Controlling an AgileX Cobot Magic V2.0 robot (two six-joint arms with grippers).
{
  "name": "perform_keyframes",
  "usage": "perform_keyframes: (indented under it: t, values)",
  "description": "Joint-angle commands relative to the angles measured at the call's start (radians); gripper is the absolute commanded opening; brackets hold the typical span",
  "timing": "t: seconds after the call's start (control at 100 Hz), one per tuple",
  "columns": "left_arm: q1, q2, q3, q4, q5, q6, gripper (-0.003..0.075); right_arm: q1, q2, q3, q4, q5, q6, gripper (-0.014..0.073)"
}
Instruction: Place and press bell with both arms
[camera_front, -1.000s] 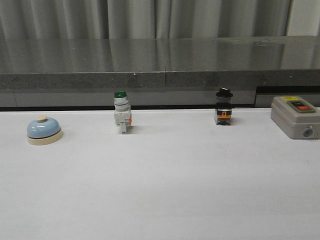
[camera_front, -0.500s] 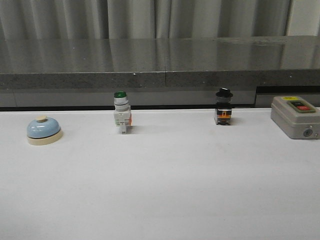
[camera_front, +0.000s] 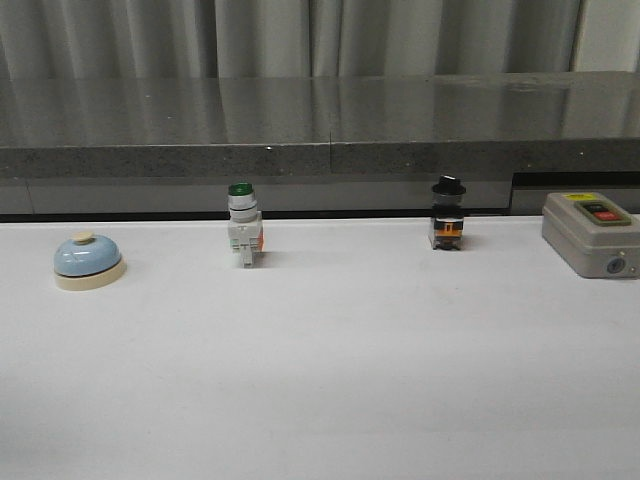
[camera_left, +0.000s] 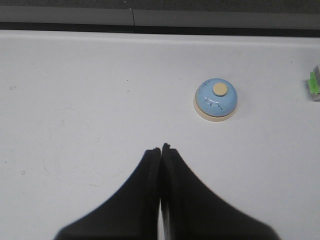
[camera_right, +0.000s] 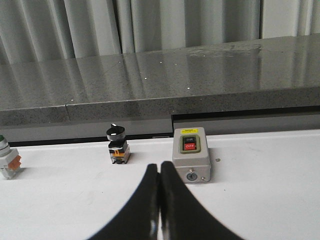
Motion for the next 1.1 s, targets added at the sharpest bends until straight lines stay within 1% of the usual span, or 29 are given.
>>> perform_keyframes:
  t: [0.0, 0.02, 0.06, 0.07, 0.09, 0.13, 0.14, 0.16, 0.17, 0.21, 0.26, 0.31, 0.34, 0.46, 0.52, 0.59, 0.65, 0.88, 1.09]
  values:
    - [0.001, -0.009, -0.036, -0.005, -0.054, -0.008, 0.0066, -0.005, -0.021, -0.019, 0.001, -0.087, -0.006, -0.0064]
    - [0.001, -0.009, -0.036, -0.005, -0.052, -0.004, 0.0087, -0.005, -0.021, -0.019, 0.001, -0.087, -0.006, -0.0064]
    - [0.001, -0.009, -0.036, -0.005, -0.042, -0.003, 0.0164, -0.005, -0.021, -0.019, 0.001, -0.087, -0.006, -0.0064]
    - [0.001, -0.009, -0.036, -0.005, -0.042, -0.003, 0.0193, -0.005, -0.021, -0.019, 0.001, -0.087, -0.006, -0.0064]
    - [0.001, -0.009, -0.036, -0.005, -0.036, -0.003, 0.0224, -0.005, -0.021, -0.019, 0.001, -0.087, -0.006, -0.0064]
    - [0.001, -0.009, -0.036, -0.005, -0.024, -0.003, 0.0324, -0.005, -0.021, -0.019, 0.001, -0.087, -0.006, -0.0064]
    - [0.001, -0.009, -0.036, -0.005, -0.023, -0.003, 0.0359, -0.005, -0.021, -0.019, 0.001, -0.087, -0.006, -0.0064]
    - [0.001, -0.009, -0.036, -0.005, -0.016, -0.003, 0.0393, -0.005, -0.021, -0.019, 0.001, -0.087, -0.006, -0.0064]
    - [0.001, -0.009, -0.036, -0.005, -0.016, -0.003, 0.0428, -0.005, -0.021, -0.019, 0.001, -0.087, -0.006, -0.0064]
    - [0.001, -0.009, -0.036, -0.005, -0.009, -0.003, 0.0524, -0.005, -0.021, -0.019, 0.001, -0.087, -0.006, -0.0064]
    - [0.001, -0.009, -0.036, -0.005, -0.007, -0.003, 0.0610, -0.005, -0.021, -0.019, 0.001, -0.087, -0.006, -0.0064]
    - [0.001, -0.009, -0.036, -0.005, -0.007, -0.003, 0.0657, -0.005, -0.021, -0.019, 0.001, -0.087, -0.006, -0.0064]
    - [0.001, -0.009, -0.036, -0.006, -0.007, -0.003, 0.0667, -0.005, -0.021, -0.019, 0.001, -0.087, -0.006, -0.0064]
    - [0.001, -0.004, -0.036, -0.050, -0.014, 0.002, 0.0660, -0.005, -0.021, -0.019, 0.001, -0.087, -0.006, -0.0064]
    - [-0.007, 0.010, -0.043, -0.088, -0.017, 0.043, 0.0660, -0.005, -0.021, -0.019, 0.001, -0.087, -0.006, -0.0064]
    - [-0.030, 0.041, -0.056, -0.123, -0.017, 0.081, 0.0660, -0.005, -0.021, -0.019, 0.001, -0.087, -0.006, -0.0064]
    - [-0.060, 0.075, -0.072, -0.130, -0.028, 0.081, 0.0660, -0.005, -0.021, -0.019, 0.001, -0.087, -0.006, -0.0064]
    - [-0.175, 0.271, -0.161, -0.121, -0.100, 0.081, 0.0660, -0.005, -0.021, -0.019, 0.001, -0.087, -0.006, -0.0064]
    - [-0.196, 0.477, -0.292, -0.114, -0.117, 0.081, 0.0659, -0.005, -0.021, -0.019, 0.001, -0.087, -0.006, -0.0064]
